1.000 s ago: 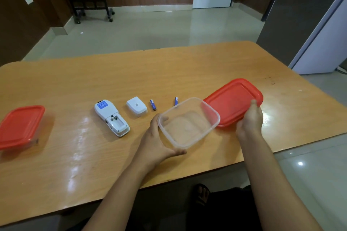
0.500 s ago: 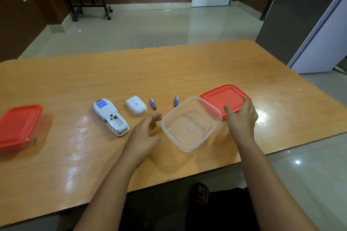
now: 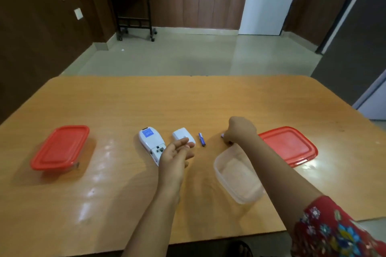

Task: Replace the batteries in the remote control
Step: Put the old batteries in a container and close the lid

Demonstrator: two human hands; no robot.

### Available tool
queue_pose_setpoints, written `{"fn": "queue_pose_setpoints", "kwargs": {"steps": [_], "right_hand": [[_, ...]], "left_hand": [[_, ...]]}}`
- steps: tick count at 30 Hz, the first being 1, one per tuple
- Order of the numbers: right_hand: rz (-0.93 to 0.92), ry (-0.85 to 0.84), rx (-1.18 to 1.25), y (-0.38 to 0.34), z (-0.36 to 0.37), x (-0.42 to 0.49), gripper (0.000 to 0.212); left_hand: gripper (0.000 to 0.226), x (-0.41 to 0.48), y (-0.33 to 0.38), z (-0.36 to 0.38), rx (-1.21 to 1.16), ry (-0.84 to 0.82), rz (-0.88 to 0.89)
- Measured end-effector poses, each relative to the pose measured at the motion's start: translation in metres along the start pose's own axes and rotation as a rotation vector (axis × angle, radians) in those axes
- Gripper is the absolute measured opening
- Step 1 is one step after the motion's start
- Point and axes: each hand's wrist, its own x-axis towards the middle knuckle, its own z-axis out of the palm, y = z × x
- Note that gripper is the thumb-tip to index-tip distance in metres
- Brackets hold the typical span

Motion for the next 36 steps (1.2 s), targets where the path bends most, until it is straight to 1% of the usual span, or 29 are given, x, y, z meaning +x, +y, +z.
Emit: {"fn": "queue_pose_setpoints", "kwargs": {"steps": [2,3,4,5,7,10,12,14,17,21,22,24,26,29,32,33,36], "right_hand": [[-0.040,0.012,0.189,-0.008,0.001,0.004,0.014],[-0.063,-0.013,0.308,-0.015,0.002,0.004,0.014],[-0.086,-0.034,0.381,-0.022,0.004,0.003,0.015],[-0.100,-0.042,0.388,-0.030,0.007,0.002,0.015],[-0.116,-0.003,0.268,-0.042,0.016,0.000,0.017],[-0.113,0.119,0.046,-0.051,0.029,-0.007,0.020],[-0.139,0.146,-0.003,-0.055,0.032,-0.010,0.024],[-0.155,0.146,-0.003,-0.055,0.034,-0.011,0.026],[-0.122,0.140,0.139,-0.040,0.022,-0.020,0.025],[-0.148,0.298,0.481,0.014,-0.009,-0.068,0.019],[-0.145,0.289,0.518,0.027,-0.014,-0.083,0.021],[-0.117,0.178,0.463,0.047,-0.011,-0.101,0.023],[-0.090,0.045,0.340,0.056,0.003,-0.107,0.018],[-0.113,-0.039,0.209,0.054,0.017,-0.106,0.014],[-0.123,-0.076,0.152,0.052,0.021,-0.101,0.017],[-0.119,-0.065,0.149,0.054,0.021,-0.099,0.019],[-0.094,0.063,0.109,0.064,0.021,-0.098,0.019]], "left_hand": [[0.018,0.000,-0.001,0.000,-0.070,0.017,-0.040],[0.018,0.000,-0.002,0.000,-0.098,0.027,-0.056],[0.019,0.000,-0.002,-0.001,-0.116,0.039,-0.069],[0.019,0.001,-0.002,-0.001,-0.129,0.051,-0.079],[0.020,0.000,0.000,-0.003,-0.153,0.066,-0.090],[0.021,-0.001,0.003,-0.004,-0.172,0.069,-0.089],[0.021,-0.001,0.004,-0.004,-0.167,0.067,-0.079],[0.020,-0.001,0.003,-0.003,-0.159,0.064,-0.072],[0.019,-0.003,0.001,-0.002,-0.119,0.033,-0.047],[0.018,-0.003,-0.005,0.003,0.025,-0.093,-0.009],[0.019,-0.004,-0.007,0.006,0.050,-0.125,-0.017],[0.018,-0.007,-0.012,0.012,0.110,-0.172,-0.020],[0.016,-0.010,-0.019,0.018,0.191,-0.194,-0.005],[0.018,-0.017,-0.024,0.024,0.326,-0.233,-0.005],[0.020,-0.017,-0.025,0.025,0.340,-0.251,-0.038],[0.020,-0.017,-0.025,0.026,0.332,-0.244,-0.046],[0.020,-0.015,-0.024,0.028,0.295,-0.216,-0.029]]}}
